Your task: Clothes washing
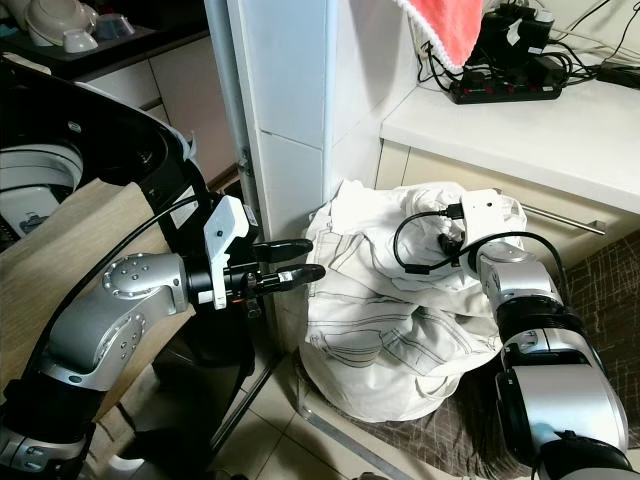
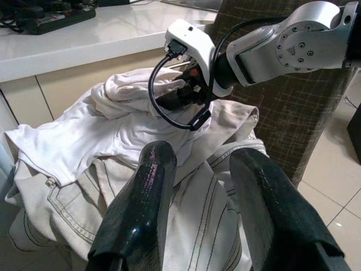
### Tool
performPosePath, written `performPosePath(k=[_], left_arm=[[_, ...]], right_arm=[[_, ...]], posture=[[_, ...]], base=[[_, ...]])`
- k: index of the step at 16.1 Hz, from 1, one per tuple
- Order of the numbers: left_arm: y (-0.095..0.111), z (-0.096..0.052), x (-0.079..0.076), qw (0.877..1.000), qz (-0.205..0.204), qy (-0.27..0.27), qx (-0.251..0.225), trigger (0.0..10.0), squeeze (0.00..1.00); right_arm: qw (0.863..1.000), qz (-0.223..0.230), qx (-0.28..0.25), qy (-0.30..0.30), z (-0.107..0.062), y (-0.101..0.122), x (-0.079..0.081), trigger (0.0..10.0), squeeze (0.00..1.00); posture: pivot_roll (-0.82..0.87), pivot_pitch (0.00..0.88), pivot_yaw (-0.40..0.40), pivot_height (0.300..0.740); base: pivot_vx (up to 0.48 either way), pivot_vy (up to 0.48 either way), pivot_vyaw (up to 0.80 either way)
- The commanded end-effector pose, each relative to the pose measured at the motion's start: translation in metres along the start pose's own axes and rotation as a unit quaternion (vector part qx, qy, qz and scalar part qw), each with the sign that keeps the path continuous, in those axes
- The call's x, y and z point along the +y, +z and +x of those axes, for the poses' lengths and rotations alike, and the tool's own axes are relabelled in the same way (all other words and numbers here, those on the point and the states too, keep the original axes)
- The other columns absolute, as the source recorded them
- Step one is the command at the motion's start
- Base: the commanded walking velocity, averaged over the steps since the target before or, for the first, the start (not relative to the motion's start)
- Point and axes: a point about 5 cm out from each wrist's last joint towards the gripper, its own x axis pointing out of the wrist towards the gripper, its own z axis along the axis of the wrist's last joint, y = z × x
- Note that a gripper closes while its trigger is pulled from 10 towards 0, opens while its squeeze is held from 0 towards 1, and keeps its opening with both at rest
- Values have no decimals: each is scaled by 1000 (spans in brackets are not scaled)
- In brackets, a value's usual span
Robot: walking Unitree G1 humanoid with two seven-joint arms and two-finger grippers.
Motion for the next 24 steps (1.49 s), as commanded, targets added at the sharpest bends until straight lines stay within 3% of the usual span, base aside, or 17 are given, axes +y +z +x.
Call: performPosePath(k=[1,10,14,15,17,19,21,22,23,24], left_arm=[[1,-1,-2,1000,3,-3,2,10000,0],[1,-2,0,1000,1,2,9,10000,0],[6,-3,6,1000,10,26,-1,10000,0],[9,-2,9,999,12,40,-9,10000,0],[22,-1,20,995,30,85,-42,10000,0],[43,4,26,988,48,108,-97,10000,0],[60,9,26,983,62,106,-138,10000,0],[64,11,25,981,65,104,-148,10000,0],[70,15,24,979,64,103,-163,10000,0],[74,21,18,981,44,75,-174,10000,1000]], right_arm=[[1000,5,17,8,2,-6,5,0,0],[1000,12,13,14,0,-2,2,0,0],[999,27,-36,25,-14,22,-9,0,0],[996,36,-63,44,-24,33,-10,0,0],[982,25,-151,109,-63,70,-11,0,0],[957,40,-217,187,-103,101,-7,0,0],[937,35,-253,237,-130,117,-3,0,0],[930,40,-263,253,-136,121,-1,0,0],[915,50,-280,284,-149,126,3,0,0],[893,66,-299,329,-161,130,9,0,0]], posture=[[-143,0,53,740],[-145,0,54,740],[-147,0,51,740],[-149,0,51,740],[-158,0,57,740],[-168,0,64,740],[-174,0,67,740],[-174,0,67,740],[-174,0,67,740],[-176,0,61,740]], base=[[0,0,0],[0,0,0],[0,0,0],[0,0,0],[0,0,0],[0,0,0],[0,0,0],[0,0,0],[0,0,0],[0,0,0]])
